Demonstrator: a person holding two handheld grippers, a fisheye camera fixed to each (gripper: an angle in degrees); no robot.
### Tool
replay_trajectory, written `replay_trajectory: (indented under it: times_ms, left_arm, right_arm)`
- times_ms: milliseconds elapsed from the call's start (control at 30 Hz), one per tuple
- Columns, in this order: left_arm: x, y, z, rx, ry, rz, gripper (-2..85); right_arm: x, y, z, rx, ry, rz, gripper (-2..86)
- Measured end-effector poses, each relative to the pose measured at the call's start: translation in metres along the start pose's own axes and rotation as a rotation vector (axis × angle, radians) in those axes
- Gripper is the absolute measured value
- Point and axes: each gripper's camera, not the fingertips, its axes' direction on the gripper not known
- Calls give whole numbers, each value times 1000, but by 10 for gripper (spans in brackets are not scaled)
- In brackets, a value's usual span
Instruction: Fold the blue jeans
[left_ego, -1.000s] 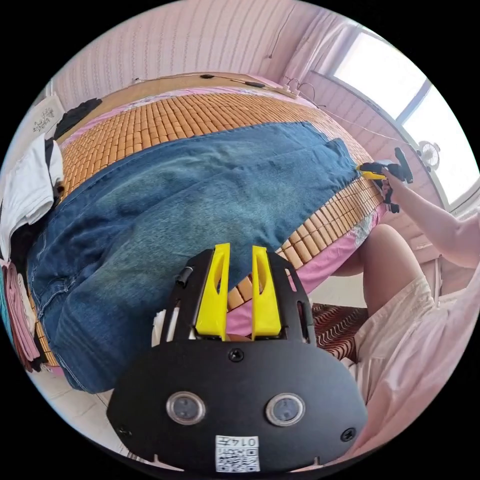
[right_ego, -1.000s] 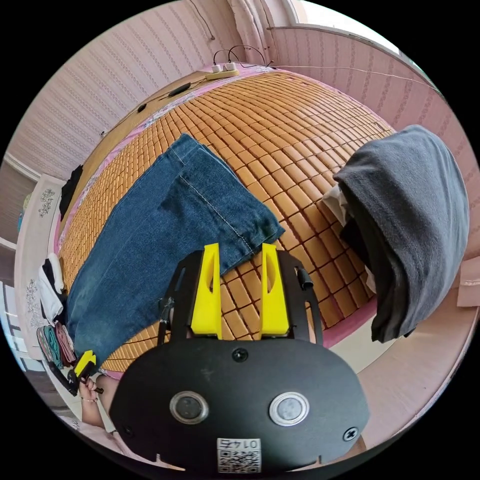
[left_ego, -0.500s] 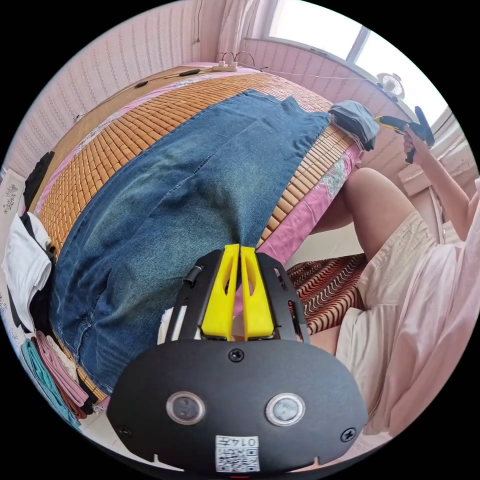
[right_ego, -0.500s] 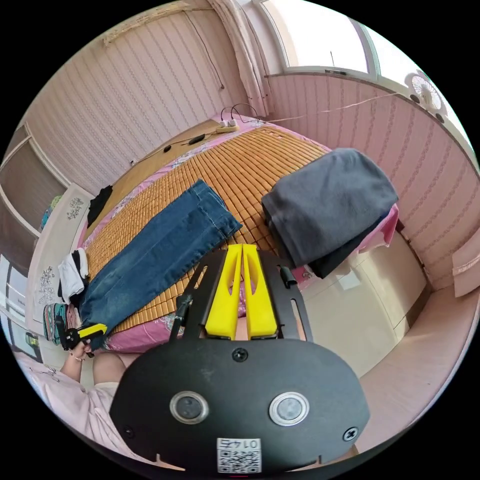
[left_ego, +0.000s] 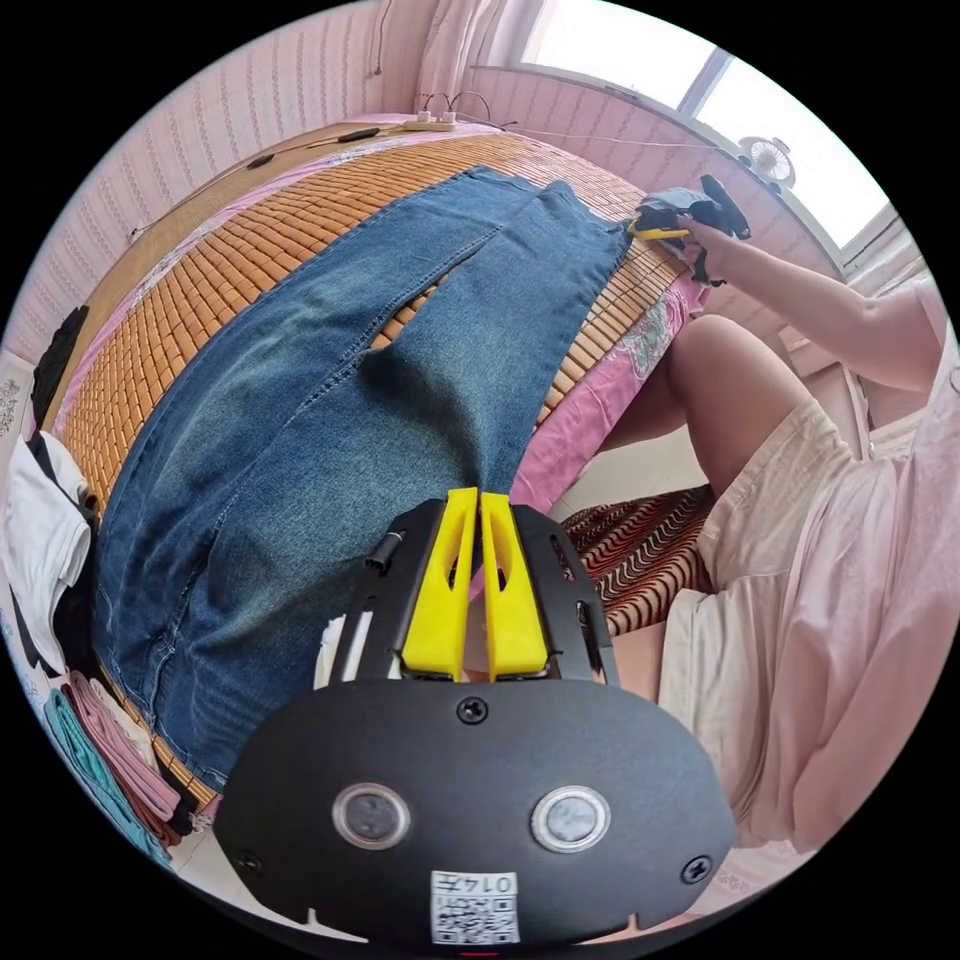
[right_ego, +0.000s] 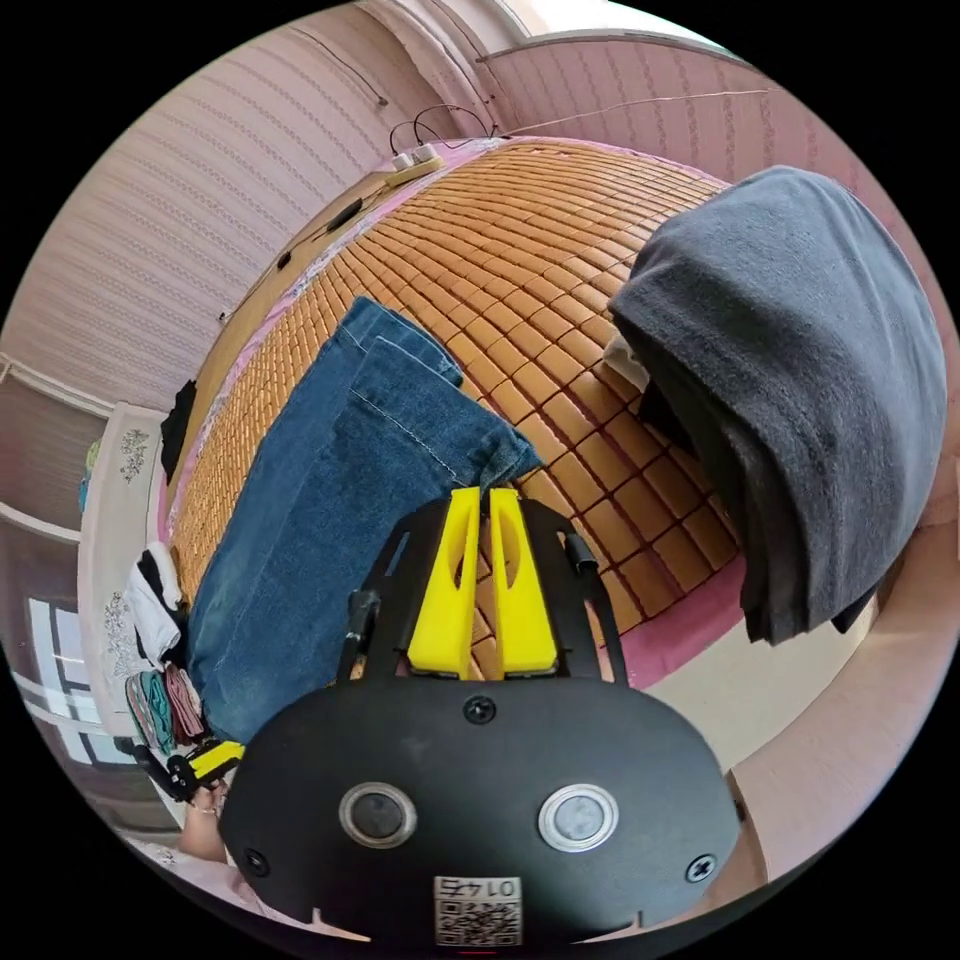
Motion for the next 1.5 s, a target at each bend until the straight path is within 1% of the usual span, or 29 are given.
replay_trajectory:
  times_ms: [33, 100, 167, 200, 233, 267, 333, 367, 400, 500, 567, 633, 667, 700, 733, 767, 833, 900, 967, 1033, 1167, 1200, 1267, 1333, 1367, 1400, 1433, 1500]
  left_arm:
    - [0, -1, -5, 23, -7, 12, -10]
    - [1, 0, -13, 60, -1, 33, -9]
    - [2, 1, -19, 77, 33, 56, -9]
    - [2, 2, -17, 68, 78, 68, -8]
    - [1, 1, -10, 42, 144, 65, -8]
    - [1, 1, -6, 30, 164, 55, -7]
    - [3, 0, 14, -25, 185, 42, -4]
    - [4, -2, 18, -38, 190, 45, -3]
    - [6, -4, 20, -49, 184, 52, -2]
    - [11, -14, 6, -7, 140, 65, 2]
    - [10, -23, -6, 50, 103, 43, 5]
    - [6, -35, -14, 118, -2, -10, 13]
    - [5, -39, -13, 118, -33, -16, 16]
    - [3, -48, -8, 97, -104, -32, 25]
    - [3, -56, -1, 85, -148, -30, 36]
    - [3, -60, 2, 78, -155, -27, 43]
    - [5, -75, 17, 51, -161, 0, 62]
    - [5, -85, 34, -5, -153, 0, 70]
    - [2, -93, 58, -103, -123, -46, 72]
    - [6, -94, 64, -96, -118, -68, 65]
    - [20, -96, 61, -103, -183, 4, 20]
    - [24, -97, 59, -94, -216, 25, 9]
    - [24, -99, 50, -54, -240, -5, 3]
    - [20, -97, 49, -11, -256, -65, 2]
    - [19, -97, 54, -26, -251, -66, 2]
    - [18, -95, 68, -81, -234, -68, 3]
    - [21, -90, 67, -30, -251, -75, 5]
    - [20, -88, 65, -48, -231, -86, 7]
  right_arm:
    - [-5, 4, -25, 59, -78, -40, 21]
    - [-10, 18, -70, 148, -141, -103, 17]
    - [-7, 41, -111, 195, -93, -137, 15]
    - [2, 59, -128, 199, -19, -124, 15]
    - [15, 74, -132, 143, 45, -93, 16]
    - [24, 80, -128, 98, 70, -74, 17]
    - [52, 97, -97, -91, 165, -3, 23]
    - [55, 99, -91, -122, 195, 11, 25]
    - [53, 99, -87, -132, 270, 25, 26]
    - [11, 87, -90, -33, 345, -106, 32]
    - [-23, 70, -77, -22, 365, -222, 40]
    - [-61, 45, -46, -35, 372, -351, 63]
    - [-69, 39, -37, -33, 379, -373, 70]
    - [-79, 26, -22, -26, 403, -392, 76]
    - [-83, 12, -8, -12, 416, -383, 84]
    - [-83, 5, -1, -9, 414, -368, 88]
    - [-77, -20, 26, -59, 389, -305, 99]
    - [-71, -30, 48, -151, 376, -285, 80]
    - [-71, -30, 49, -147, 386, -277, 40]
    - [-78, -27, 23, -54, 326, -277, 14]
    - [-93, -29, -11, 44, 248, -305, 2]
    - [-101, -33, -15, 57, 250, -326, 1]
    - [-114, -41, -8, 36, 295, -359, 0]
    - [-119, -51, 22, -37, 380, -364, 1]
    - [-117, -53, 30, -53, 395, -353, 1]
    - [-114, -56, 42, -71, 424, -326, 3]
    - [-113, -59, 44, -53, 433, -299, 4]
    - [-121, -59, 34, 25, 383, -287, 6]
